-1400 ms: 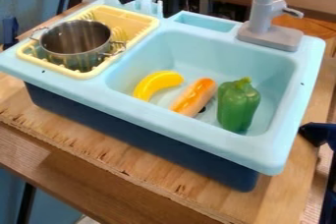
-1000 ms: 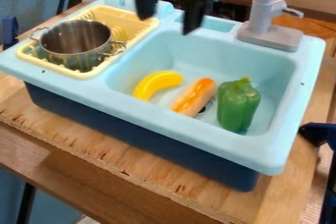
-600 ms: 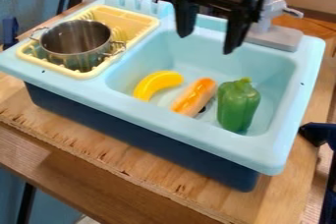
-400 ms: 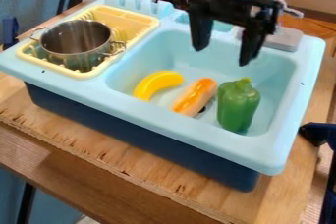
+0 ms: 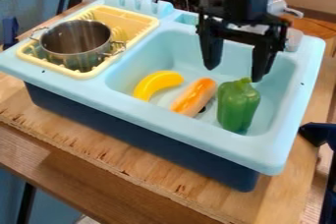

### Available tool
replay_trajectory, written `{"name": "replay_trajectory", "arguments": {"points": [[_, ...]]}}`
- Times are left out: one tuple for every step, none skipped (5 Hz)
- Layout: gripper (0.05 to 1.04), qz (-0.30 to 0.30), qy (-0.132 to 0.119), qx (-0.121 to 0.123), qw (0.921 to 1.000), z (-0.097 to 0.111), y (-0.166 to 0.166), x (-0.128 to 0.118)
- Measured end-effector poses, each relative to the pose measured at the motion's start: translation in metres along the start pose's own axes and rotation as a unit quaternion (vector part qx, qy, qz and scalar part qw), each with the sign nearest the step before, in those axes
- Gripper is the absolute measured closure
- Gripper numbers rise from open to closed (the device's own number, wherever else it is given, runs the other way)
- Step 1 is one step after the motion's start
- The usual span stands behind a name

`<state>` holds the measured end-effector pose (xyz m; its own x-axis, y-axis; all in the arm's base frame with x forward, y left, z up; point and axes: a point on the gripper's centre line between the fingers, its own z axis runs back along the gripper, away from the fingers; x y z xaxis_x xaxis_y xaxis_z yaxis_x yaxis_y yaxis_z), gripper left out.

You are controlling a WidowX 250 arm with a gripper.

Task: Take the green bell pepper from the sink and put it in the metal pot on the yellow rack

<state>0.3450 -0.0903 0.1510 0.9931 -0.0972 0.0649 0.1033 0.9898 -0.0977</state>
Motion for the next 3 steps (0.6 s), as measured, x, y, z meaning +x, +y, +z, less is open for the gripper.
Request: {"name": "replay_trajectory", "arguments": {"points": [[0.083, -0.008, 0.016, 0.013, 0.9997, -0.0087, -0.0025, -0.0006], [0.083, -0.009, 0.014, 0.022, 0.9996, -0.009, -0.0063, 0.0027], [0.083, -0.009, 0.017, 0.025, 0.9995, -0.013, -0.0066, 0.0093]]}}
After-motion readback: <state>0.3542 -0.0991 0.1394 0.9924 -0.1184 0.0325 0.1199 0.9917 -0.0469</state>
